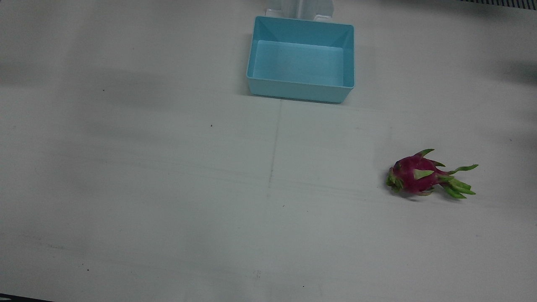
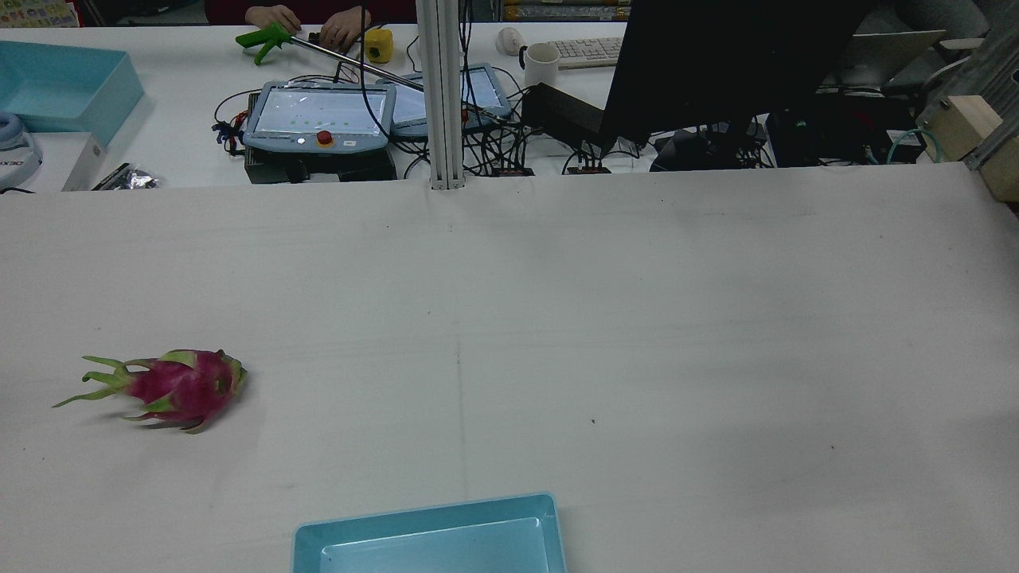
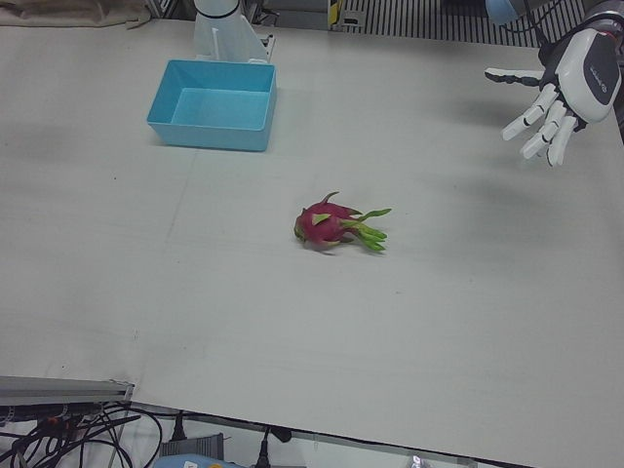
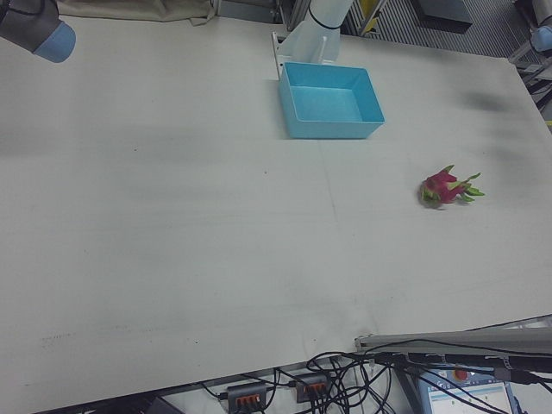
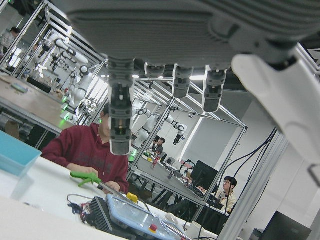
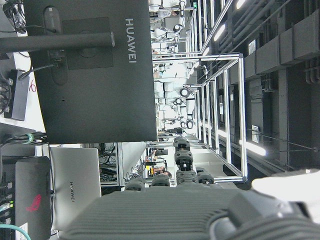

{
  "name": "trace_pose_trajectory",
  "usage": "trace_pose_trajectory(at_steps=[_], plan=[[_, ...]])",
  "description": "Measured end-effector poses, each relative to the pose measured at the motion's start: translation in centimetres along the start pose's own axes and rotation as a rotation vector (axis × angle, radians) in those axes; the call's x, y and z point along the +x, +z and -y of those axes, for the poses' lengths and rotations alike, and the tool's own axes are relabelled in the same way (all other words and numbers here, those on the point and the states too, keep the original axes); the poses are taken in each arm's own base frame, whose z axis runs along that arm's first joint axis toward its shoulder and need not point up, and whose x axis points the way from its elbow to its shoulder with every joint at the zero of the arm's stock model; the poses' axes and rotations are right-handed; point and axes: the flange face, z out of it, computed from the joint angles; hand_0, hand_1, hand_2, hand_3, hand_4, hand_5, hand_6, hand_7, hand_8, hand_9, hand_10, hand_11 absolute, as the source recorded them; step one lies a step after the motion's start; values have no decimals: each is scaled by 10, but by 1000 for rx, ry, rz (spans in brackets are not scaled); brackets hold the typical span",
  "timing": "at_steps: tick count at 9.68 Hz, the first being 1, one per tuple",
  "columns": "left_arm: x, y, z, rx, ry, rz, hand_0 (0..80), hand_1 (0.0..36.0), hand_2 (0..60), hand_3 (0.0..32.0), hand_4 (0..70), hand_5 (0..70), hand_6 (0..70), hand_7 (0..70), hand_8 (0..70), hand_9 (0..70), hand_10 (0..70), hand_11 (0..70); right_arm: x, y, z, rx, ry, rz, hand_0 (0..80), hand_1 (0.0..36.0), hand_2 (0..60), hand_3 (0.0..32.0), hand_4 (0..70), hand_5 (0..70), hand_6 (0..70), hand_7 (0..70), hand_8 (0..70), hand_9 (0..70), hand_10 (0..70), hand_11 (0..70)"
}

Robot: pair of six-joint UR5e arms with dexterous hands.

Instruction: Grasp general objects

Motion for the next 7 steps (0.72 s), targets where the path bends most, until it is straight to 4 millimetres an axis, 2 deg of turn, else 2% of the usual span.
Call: trace_pose_trajectory(at_steps=[3,6,7], plan=[[11,-7,2,72,163,-151,546,164,0,0,83,307,79,226,58,31,21,44,0,0,0,0,0,0,0,0,0,0,0,0,0,0,0,0,0,0],[21,-3,-1,93,162,-310,484,97,0,0,43,177,41,177,54,21,38,64,0,0,0,1,0,0,0,0,0,0,0,0,0,0,0,0,0,0],[21,-9,-3,94,153,-380,483,96,0,0,38,167,34,173,49,20,32,55,0,0,1,1,0,0,0,0,0,0,0,0,0,0,0,0,0,0]])
